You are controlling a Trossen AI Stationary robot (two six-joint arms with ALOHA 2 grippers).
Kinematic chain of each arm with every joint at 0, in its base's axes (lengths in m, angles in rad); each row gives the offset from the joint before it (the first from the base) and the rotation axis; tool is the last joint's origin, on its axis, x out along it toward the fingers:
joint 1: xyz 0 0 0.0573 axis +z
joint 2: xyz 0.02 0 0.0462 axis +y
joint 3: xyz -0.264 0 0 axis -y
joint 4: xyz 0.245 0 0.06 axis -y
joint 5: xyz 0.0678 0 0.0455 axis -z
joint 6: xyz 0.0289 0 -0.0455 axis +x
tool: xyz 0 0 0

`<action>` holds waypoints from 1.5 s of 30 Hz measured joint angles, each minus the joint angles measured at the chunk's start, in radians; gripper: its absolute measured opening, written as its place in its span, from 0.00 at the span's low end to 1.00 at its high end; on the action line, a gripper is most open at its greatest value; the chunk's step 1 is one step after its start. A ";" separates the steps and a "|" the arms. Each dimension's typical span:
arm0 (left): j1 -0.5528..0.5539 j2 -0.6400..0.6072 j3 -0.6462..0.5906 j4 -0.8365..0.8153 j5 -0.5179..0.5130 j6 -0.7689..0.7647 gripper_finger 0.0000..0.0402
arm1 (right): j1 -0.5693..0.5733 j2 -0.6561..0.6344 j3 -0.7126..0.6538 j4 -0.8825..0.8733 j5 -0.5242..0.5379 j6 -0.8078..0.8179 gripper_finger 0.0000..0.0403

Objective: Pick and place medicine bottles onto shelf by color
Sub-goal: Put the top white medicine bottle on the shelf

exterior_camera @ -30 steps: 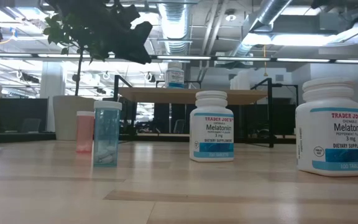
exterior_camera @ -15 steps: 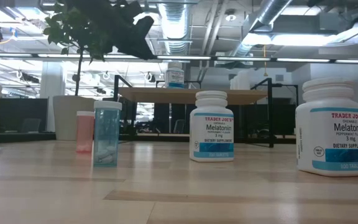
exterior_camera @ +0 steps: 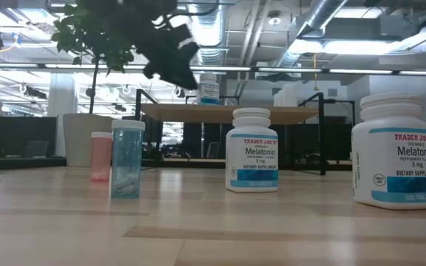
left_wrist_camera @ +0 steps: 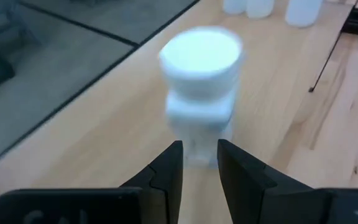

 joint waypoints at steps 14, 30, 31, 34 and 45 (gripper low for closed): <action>0.041 0.211 0.260 -0.099 -0.005 0.177 0.22 | 0.000 0.000 0.000 -0.004 -0.006 -0.001 0.03; 0.141 0.254 0.292 -0.033 0.076 0.242 0.22 | 0.000 0.000 0.000 -0.006 -0.010 -0.001 0.03; 0.142 0.254 0.292 -0.035 0.069 0.240 0.22 | 0.000 0.000 0.000 -0.006 -0.011 -0.002 0.03; 0.136 0.241 0.295 -0.079 0.059 0.197 0.22 | 0.000 0.000 0.000 -0.007 -0.013 -0.002 0.03; 0.104 0.240 0.353 -0.182 0.213 0.093 0.22 | 0.000 0.000 0.000 -0.007 -0.013 -0.004 0.03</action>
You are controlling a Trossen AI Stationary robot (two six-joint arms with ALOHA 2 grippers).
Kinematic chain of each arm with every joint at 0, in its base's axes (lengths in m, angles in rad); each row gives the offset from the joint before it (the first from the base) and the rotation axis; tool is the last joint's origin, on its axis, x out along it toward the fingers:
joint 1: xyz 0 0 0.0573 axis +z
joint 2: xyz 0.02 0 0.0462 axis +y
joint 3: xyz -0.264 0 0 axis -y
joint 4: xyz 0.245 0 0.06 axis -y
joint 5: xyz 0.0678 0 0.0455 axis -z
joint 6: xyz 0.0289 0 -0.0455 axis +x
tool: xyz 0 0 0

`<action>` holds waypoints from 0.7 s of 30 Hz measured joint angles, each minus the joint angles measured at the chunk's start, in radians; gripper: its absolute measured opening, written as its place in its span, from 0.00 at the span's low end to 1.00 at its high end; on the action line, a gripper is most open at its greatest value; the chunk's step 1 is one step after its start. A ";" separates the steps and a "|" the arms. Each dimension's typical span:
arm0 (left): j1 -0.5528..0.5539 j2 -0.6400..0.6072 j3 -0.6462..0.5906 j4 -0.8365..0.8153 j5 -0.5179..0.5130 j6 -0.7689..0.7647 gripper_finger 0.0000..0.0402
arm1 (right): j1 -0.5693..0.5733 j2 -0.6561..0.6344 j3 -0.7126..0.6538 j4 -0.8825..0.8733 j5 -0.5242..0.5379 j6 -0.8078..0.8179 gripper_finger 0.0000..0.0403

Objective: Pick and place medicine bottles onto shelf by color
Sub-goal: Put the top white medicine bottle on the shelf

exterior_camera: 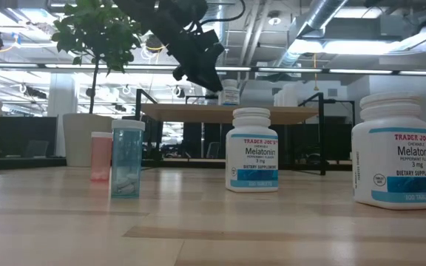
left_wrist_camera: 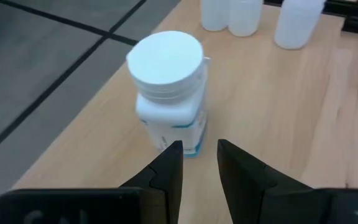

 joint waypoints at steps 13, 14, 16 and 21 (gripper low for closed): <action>0.031 0.015 0.002 0.066 0.000 0.030 0.22 | 0.000 0.000 0.000 0.000 0.001 0.001 0.03; 0.030 0.019 0.002 0.079 0.000 0.034 0.22 | 0.000 0.000 0.000 0.001 0.001 0.001 0.03; 0.032 0.024 0.001 0.079 -0.001 0.037 0.22 | 0.000 0.000 0.000 0.001 0.001 0.002 0.03; 0.045 0.050 0.000 0.109 -0.009 0.055 0.22 | 0.000 0.000 0.000 0.001 0.001 0.003 0.03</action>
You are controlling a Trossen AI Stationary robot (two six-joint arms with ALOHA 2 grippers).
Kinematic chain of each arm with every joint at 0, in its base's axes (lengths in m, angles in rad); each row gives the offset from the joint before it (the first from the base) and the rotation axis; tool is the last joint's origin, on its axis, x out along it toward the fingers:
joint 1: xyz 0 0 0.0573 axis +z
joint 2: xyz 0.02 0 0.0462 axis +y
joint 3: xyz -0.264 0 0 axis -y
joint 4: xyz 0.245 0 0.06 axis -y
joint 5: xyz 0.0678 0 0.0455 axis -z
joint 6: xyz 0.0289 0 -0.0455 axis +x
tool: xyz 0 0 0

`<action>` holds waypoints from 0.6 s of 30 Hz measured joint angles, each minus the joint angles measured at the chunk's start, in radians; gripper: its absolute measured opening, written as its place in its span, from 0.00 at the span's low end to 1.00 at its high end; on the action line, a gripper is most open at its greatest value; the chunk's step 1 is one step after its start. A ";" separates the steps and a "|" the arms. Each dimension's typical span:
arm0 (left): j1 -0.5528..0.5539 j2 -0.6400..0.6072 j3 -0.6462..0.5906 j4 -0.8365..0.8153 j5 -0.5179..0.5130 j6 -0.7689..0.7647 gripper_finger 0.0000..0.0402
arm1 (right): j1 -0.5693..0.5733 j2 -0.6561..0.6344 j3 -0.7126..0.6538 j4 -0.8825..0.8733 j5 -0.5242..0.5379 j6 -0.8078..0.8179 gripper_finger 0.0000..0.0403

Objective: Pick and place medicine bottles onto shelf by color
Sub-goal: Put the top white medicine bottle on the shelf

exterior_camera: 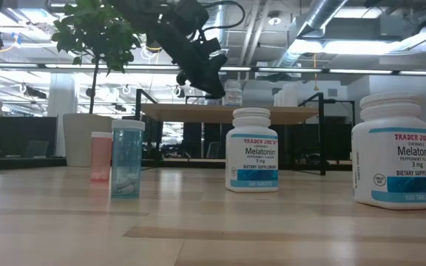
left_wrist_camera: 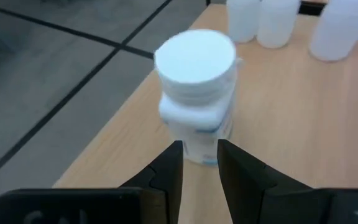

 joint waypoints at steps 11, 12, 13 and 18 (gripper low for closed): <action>0.009 0.026 0.001 0.064 -0.027 0.029 0.22 | 0.000 0.000 0.000 -0.001 -0.012 0.005 0.03; 0.009 0.026 0.001 0.067 -0.028 0.031 0.22 | 0.000 0.000 0.000 -0.001 -0.013 0.011 0.03; 0.009 0.026 0.001 0.066 -0.029 0.030 0.22 | 0.000 0.000 0.000 -0.001 -0.013 0.014 0.03; 0.010 0.026 0.001 0.089 -0.031 0.031 0.22 | 0.000 0.000 0.000 -0.001 -0.013 0.016 0.03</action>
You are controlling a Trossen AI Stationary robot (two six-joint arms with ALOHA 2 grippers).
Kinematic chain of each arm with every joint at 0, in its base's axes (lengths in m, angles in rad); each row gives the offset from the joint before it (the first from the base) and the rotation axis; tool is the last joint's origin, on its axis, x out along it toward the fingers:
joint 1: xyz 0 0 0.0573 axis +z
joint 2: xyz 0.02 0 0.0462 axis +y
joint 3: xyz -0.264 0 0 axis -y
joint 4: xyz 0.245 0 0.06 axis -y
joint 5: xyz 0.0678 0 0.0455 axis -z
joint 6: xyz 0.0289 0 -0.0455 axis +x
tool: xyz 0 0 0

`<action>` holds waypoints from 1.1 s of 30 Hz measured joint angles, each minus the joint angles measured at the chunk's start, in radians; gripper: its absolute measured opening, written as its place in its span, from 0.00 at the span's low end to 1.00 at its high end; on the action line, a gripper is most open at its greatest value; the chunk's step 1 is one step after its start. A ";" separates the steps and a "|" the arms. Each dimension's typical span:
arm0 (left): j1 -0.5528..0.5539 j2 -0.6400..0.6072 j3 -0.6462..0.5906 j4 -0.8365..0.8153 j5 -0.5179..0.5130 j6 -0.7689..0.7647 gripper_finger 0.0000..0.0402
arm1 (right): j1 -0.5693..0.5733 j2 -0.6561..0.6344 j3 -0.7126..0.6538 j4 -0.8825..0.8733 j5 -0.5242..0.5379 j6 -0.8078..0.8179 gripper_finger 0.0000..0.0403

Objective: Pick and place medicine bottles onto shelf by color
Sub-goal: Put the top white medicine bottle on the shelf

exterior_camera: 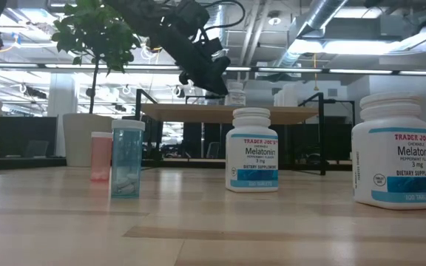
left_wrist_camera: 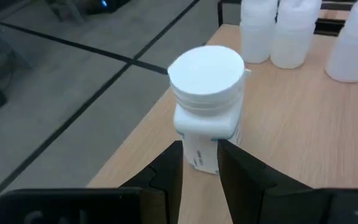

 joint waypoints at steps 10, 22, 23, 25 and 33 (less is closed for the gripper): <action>0.000 0.000 0.000 -0.017 0.150 -0.005 0.22 | 0.000 0.000 0.000 0.000 -0.002 -0.001 0.03; 0.023 0.000 0.000 0.020 0.109 0.040 0.22 | 0.000 0.000 0.000 -0.001 -0.005 -0.006 0.03; 0.025 0.000 0.000 0.020 0.101 0.040 0.22 | 0.000 0.000 0.000 -0.001 -0.005 -0.007 0.03; 0.027 0.000 0.000 0.022 0.097 0.040 0.22 | 0.000 0.000 0.000 -0.001 -0.005 -0.007 0.03; 0.028 0.000 0.000 0.027 0.043 0.041 0.22 | 0.000 0.000 0.000 0.000 -0.005 -0.007 0.03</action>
